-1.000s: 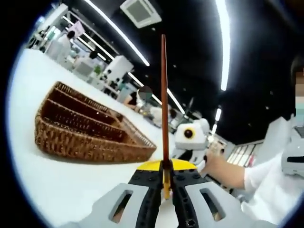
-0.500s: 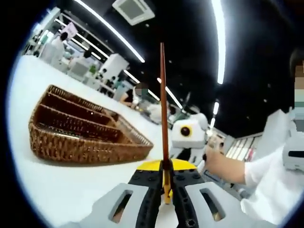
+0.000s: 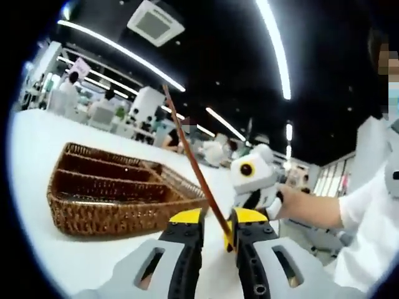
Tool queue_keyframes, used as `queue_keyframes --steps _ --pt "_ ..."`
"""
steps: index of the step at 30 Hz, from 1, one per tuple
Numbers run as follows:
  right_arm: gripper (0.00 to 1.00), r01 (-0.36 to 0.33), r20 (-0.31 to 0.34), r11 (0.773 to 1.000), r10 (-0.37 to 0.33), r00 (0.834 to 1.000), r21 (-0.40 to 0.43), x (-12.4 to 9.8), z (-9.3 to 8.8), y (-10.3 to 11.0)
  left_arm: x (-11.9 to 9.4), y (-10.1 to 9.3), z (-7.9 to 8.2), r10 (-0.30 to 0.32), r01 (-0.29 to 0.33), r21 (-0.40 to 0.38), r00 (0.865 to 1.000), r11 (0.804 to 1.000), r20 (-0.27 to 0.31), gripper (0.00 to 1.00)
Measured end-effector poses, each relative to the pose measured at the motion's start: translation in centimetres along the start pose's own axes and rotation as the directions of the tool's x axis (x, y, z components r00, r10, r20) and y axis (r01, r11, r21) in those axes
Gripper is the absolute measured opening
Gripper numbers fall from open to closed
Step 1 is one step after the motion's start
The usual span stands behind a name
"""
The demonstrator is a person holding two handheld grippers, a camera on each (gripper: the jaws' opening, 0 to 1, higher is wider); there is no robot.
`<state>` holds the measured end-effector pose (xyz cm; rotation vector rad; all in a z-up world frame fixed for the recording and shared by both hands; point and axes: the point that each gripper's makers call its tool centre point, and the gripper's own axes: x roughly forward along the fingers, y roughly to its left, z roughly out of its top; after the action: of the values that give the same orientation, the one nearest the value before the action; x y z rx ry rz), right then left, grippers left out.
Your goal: Arrange the knives, forks, and spoons in their matching storage slots by inserting each utensil handle-first until every utensil is classified and aligned in the correct compartment
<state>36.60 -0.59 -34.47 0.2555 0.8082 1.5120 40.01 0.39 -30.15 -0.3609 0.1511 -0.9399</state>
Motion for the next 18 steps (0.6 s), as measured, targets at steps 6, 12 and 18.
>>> queue_keyframes --steps 6,12,18 --pt "0.06 0.045 0.006 0.995 -0.046 0.999 0.087 -1.0 0.4 -1.1 0.0 0.5 -0.1 0.063 -0.059 0.139 0.998 0.989 -0.028 0.27" --pt "0.06 0.183 -0.045 0.977 -0.179 0.983 0.109 -2.9 0.7 -3.0 0.4 0.3 -0.6 0.094 -0.076 0.237 0.993 0.968 -0.065 0.36" --pt "0.06 0.297 -0.117 0.948 -0.284 0.952 0.11 -4.5 1.1 -4.2 0.9 0.4 -1.2 0.144 -0.095 0.369 0.984 0.924 -0.107 0.48"
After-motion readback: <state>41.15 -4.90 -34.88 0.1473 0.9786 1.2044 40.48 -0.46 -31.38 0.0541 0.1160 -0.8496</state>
